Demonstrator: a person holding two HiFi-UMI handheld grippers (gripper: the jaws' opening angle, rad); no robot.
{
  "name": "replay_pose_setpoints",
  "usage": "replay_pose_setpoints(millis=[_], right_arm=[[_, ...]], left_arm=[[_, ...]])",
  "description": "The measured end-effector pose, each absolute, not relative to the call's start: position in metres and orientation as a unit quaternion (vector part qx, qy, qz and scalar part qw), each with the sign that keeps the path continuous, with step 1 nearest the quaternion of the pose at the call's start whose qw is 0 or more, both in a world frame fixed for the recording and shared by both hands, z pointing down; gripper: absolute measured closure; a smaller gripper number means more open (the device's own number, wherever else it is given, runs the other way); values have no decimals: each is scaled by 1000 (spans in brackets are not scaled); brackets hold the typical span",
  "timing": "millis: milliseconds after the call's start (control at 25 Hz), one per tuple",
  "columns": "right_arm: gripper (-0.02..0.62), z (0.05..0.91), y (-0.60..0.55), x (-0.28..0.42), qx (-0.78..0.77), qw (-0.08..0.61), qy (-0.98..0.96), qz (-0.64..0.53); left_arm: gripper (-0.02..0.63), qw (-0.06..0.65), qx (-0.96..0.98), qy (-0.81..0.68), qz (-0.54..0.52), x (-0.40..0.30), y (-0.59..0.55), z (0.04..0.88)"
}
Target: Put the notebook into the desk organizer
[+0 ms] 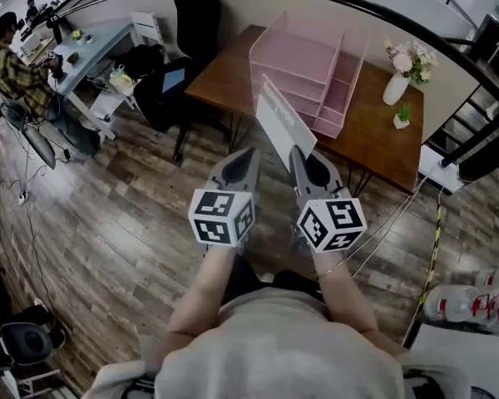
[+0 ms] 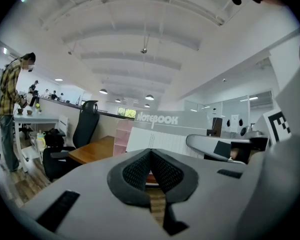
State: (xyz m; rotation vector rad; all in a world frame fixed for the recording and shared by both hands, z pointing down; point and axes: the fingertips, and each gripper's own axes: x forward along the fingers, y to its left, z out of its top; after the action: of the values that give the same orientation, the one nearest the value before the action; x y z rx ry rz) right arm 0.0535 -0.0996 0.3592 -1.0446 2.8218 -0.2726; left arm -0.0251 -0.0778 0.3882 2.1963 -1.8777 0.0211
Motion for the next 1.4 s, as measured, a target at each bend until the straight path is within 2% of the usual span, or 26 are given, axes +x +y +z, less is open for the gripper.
replay_pose_setpoints(millis=[720, 1400], right_arm=[[577, 318, -211, 16, -477, 123, 868, -58], [577, 345, -248, -3, -575, 159, 798, -79]], left_arm=[[594, 115, 840, -530, 10, -68, -216, 366], [594, 120, 870, -478, 12, -118, -263, 376]])
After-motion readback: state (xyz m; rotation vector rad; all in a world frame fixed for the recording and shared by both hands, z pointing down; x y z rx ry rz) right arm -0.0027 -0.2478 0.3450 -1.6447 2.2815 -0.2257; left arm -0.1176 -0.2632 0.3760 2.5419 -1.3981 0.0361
